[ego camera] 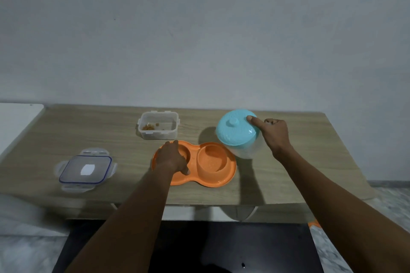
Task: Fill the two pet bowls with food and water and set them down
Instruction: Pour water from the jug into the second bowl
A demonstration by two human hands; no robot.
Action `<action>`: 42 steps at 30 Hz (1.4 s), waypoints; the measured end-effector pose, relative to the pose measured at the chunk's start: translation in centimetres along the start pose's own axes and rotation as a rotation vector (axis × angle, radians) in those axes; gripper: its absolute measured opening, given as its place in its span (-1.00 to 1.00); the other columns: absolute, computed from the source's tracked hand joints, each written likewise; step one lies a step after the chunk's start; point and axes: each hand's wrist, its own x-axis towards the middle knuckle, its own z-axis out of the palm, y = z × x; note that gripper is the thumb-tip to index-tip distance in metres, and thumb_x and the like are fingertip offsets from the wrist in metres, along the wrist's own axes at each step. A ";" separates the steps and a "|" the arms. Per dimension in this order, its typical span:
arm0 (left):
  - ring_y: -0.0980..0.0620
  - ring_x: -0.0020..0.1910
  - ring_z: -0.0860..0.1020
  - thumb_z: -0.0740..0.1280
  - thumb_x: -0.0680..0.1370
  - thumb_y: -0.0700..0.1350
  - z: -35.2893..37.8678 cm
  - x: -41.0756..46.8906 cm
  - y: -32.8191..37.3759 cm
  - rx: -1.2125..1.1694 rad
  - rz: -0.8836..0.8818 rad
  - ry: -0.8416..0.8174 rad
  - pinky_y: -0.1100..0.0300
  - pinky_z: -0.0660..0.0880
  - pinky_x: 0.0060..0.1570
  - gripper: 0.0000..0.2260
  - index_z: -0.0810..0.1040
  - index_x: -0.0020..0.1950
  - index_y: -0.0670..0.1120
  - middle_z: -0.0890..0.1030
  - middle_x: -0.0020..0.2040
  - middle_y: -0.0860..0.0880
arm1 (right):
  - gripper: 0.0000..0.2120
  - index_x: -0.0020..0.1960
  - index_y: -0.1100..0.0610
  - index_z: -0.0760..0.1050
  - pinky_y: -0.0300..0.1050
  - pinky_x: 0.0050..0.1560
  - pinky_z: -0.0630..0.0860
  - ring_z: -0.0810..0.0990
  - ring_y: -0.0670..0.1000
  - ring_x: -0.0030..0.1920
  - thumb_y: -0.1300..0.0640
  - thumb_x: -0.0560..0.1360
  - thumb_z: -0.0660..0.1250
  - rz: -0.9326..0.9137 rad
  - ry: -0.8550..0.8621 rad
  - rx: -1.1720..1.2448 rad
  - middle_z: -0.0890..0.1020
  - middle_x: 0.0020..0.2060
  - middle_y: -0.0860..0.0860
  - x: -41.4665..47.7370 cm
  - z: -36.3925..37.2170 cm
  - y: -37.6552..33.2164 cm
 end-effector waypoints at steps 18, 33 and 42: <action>-0.18 0.56 0.08 0.64 0.20 -0.08 0.5 0.8 0.0 0.042 -0.034 -0.024 -0.10 0.17 0.45 0.13 0.04 0.61 -0.01 0.05 0.61 -0.09 | -0.57 -0.28 0.18 0.45 -0.09 -0.29 0.36 0.41 -0.03 -0.34 -0.12 0.40 0.54 0.180 -0.004 0.287 0.45 -0.41 0.02 6.1 7.0 1.3; -0.11 0.51 0.27 0.56 0.29 0.15 0.3 -0.2 -1.6 -0.305 0.012 0.074 -0.03 0.27 0.44 -0.04 0.19 0.58 -0.03 0.26 0.55 -0.07 | -0.56 0.33 0.11 0.48 0.09 0.23 0.50 0.57 0.14 0.20 -0.15 0.59 0.29 0.223 0.049 -0.181 0.60 0.24 0.14 -4.0 7.3 9.6; -0.19 0.07 0.59 0.33 0.54 -0.07 -0.1 -2.4 -5.3 -0.402 -0.074 0.319 0.09 0.44 0.05 -0.79 0.66 0.09 -0.10 0.67 0.05 -0.15 | -0.77 -0.02 0.13 0.59 -0.03 -0.03 0.43 0.58 0.10 -0.08 -0.03 0.61 0.32 0.253 0.042 -0.216 0.63 -0.13 0.08 -9.1 8.8 9.3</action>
